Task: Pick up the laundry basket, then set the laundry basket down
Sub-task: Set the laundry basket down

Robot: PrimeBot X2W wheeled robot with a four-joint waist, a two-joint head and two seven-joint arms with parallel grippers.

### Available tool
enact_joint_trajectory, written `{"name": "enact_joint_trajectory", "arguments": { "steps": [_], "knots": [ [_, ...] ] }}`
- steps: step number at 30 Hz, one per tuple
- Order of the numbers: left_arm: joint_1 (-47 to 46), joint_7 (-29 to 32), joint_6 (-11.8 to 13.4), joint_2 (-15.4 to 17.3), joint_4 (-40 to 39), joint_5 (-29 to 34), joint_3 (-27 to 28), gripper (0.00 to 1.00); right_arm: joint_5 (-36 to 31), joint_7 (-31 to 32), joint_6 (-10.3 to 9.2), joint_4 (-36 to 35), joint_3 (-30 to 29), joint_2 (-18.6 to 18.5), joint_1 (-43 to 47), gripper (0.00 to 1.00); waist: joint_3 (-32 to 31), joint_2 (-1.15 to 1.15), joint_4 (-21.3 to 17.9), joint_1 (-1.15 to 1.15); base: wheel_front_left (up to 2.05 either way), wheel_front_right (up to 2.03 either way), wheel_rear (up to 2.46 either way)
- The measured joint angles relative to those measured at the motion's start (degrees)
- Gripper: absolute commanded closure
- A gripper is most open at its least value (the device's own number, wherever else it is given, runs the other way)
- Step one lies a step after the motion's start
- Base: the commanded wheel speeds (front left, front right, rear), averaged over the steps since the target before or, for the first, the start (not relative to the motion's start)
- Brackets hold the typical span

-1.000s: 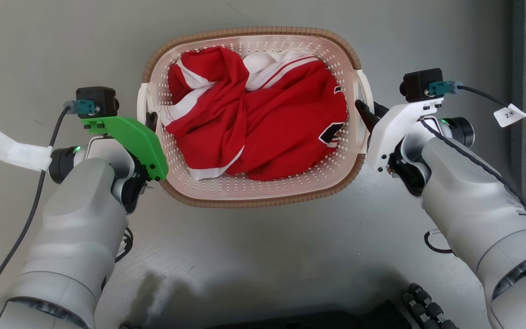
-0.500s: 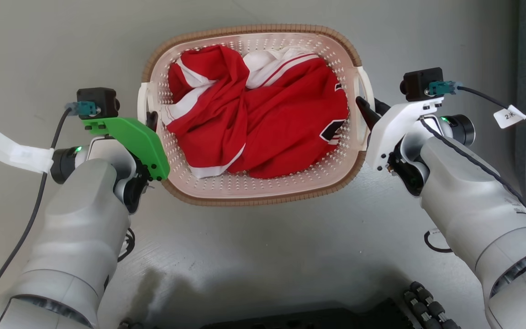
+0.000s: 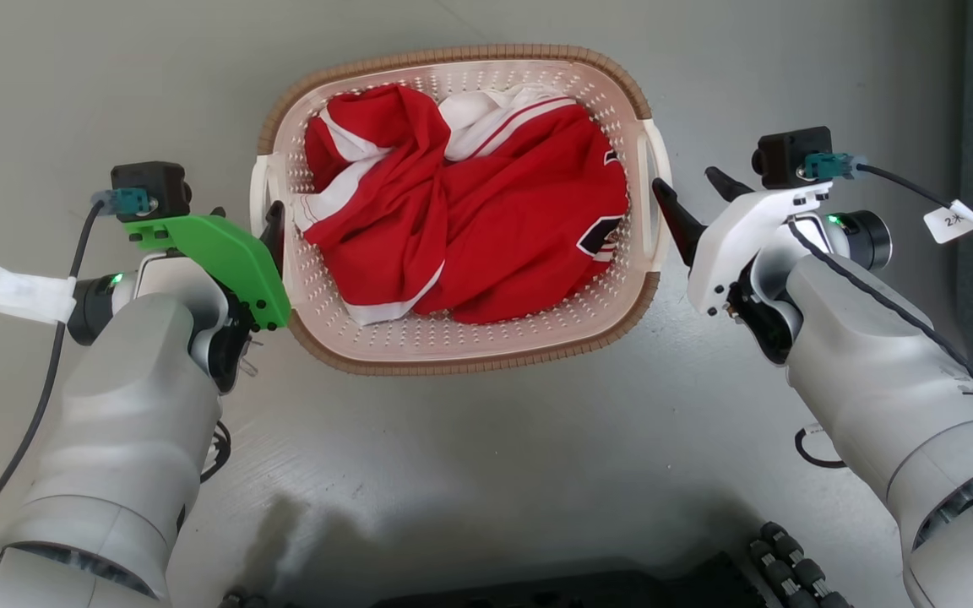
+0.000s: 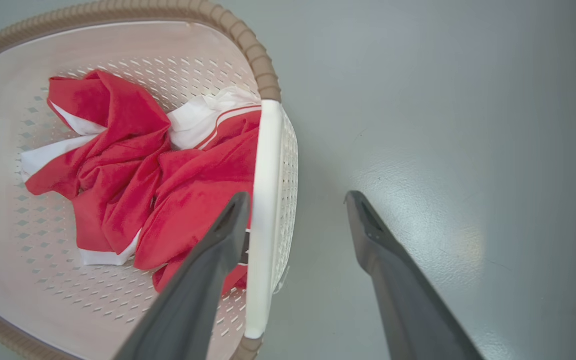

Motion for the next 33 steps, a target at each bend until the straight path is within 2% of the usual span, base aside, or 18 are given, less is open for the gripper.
{"name": "enact_joint_trajectory", "arguments": {
  "steps": [11,16,25,31,33],
  "knots": [
    [0.22,-3.37,-0.05,-0.07,0.59,0.02,-0.48,0.0,0.11,-2.58,0.0,0.15,0.07,0.14,0.86,0.0,-3.35,0.0,0.28,0.0,0.0,0.0,0.0],
    [0.97,-7.35,-0.05,0.11,0.77,0.65,-0.63,0.0,0.11,-3.53,0.0,-0.14,0.15,0.15,2.8,0.0,-6.25,0.0,0.34,-0.01,0.0,0.0,0.0],
    [3.32,-9.11,0.03,0.26,0.02,2.35,-0.62,0.0,0.62,-4.04,0.0,-2.38,-1.86,-0.03,5.25,0.0,-12.52,0.0,0.33,0.0,0.0,0.0,0.0],
    [3.94,-9.31,0.55,0.6,-3.24,3.18,-0.22,0.0,0.45,-4.05,-0.08,-9.09,-5.58,-1.86,5.68,0.0,-17.05,0.0,0.32,-0.01,0.0,0.0,0.0],
    [3.94,-9.29,1.38,1.43,-6.52,3.65,0.81,0.0,-0.2,-4.07,-0.37,-10.78,-6.49,-2.37,5.7,0.0,-18.13,0.0,0.32,0.0,0.0,0.0,0.0]
  ]
}}
